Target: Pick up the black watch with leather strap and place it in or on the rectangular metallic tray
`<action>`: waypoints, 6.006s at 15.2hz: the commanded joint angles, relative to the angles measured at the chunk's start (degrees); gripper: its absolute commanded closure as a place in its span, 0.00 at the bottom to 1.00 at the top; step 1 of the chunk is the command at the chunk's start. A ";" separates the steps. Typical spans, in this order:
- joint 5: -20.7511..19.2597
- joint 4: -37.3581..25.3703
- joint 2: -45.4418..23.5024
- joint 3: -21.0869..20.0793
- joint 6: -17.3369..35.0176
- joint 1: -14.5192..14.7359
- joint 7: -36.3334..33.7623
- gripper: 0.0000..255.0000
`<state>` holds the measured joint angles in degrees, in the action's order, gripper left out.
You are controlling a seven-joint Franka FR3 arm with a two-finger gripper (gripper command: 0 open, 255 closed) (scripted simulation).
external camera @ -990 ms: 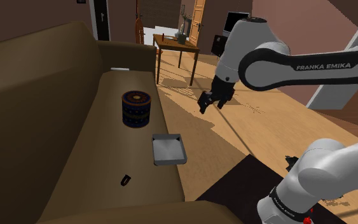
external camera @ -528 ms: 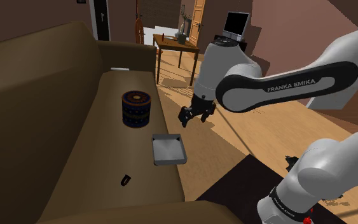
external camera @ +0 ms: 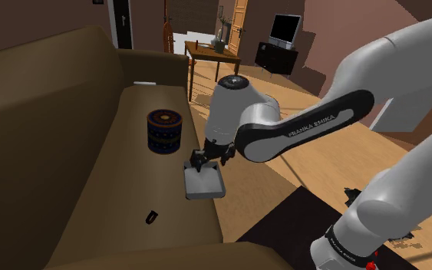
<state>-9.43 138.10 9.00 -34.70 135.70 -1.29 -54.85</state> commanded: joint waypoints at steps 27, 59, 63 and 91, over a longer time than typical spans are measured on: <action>-37.26 -42.58 -57.08 9.36 -1.34 21.22 -39.46 0.00; -28.35 -58.96 -67.95 10.36 -13.99 26.24 -47.40 0.00; -28.35 -58.96 -67.95 10.36 -13.99 26.24 -47.40 0.00; -11.97 -54.68 -62.00 1.88 -18.41 10.48 -40.08 0.00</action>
<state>-25.41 83.60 -52.65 -31.20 118.01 12.44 -96.41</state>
